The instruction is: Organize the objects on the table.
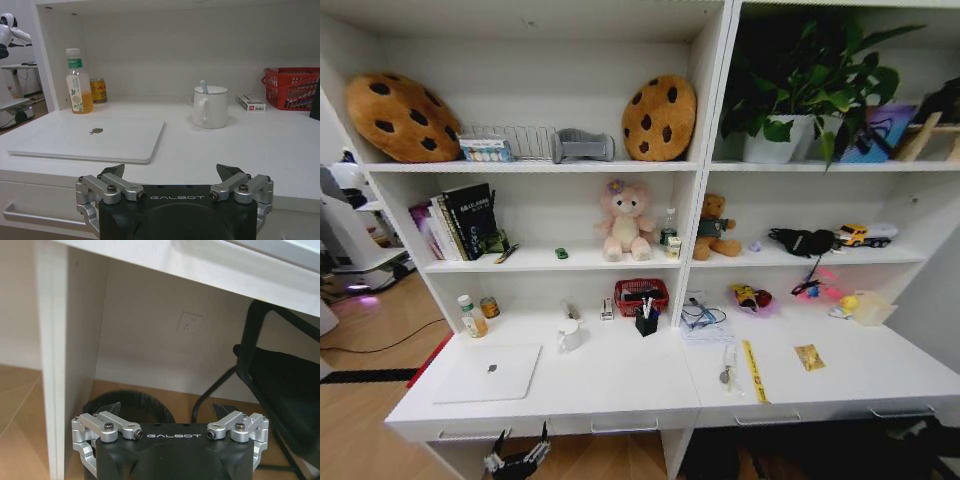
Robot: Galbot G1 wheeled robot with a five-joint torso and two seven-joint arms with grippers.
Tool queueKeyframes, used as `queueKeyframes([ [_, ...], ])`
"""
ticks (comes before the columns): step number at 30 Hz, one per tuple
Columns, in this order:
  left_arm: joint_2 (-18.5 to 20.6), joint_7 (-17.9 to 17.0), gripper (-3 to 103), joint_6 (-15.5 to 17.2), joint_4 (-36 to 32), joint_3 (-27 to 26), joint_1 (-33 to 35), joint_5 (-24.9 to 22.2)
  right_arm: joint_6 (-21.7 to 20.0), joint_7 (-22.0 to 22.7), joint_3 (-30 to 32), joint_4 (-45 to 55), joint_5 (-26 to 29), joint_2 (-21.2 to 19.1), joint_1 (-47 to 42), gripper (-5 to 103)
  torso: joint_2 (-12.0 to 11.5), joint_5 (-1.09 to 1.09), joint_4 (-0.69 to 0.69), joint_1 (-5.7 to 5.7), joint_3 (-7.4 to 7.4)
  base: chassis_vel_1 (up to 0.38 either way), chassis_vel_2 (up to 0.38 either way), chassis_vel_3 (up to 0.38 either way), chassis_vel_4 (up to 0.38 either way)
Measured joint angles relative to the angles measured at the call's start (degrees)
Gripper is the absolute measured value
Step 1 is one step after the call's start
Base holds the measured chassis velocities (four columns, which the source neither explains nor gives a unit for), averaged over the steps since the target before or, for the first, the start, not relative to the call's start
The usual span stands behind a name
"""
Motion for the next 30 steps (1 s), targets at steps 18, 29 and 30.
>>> queueKeyframes([
  [18, -0.8, -0.1, 100, -0.2, -0.1, 1.8, -0.3, 1.7, 7.8, 4.0, 10.6, 46.7, 1.5, -3.2, -31.6, 100, 0.0, -0.01, -0.01, 0.0, 0.0, 0.0, 0.0, 0.0, 0.0],
  [29, -0.8, 0.1, 100, -0.4, -0.1, 3.1, -0.7, 2.4, -13.3, 3.1, 24.0, 77.1, 20.4, -4.7, -29.6, 100, 0.0, -0.01, 0.02, 0.0, 0.01, 0.0, 0.0, 0.0, 0.0],
  [30, -0.9, 0.1, 100, -0.4, -0.2, 3.3, -0.8, 2.4, -18.8, 3.9, 25.3, 80.2, 22.6, -6.9, -26.2, 100, 0.0, 0.0, 0.0, 0.02, 0.02, 0.0, 0.0, 0.0, 0.0],
])
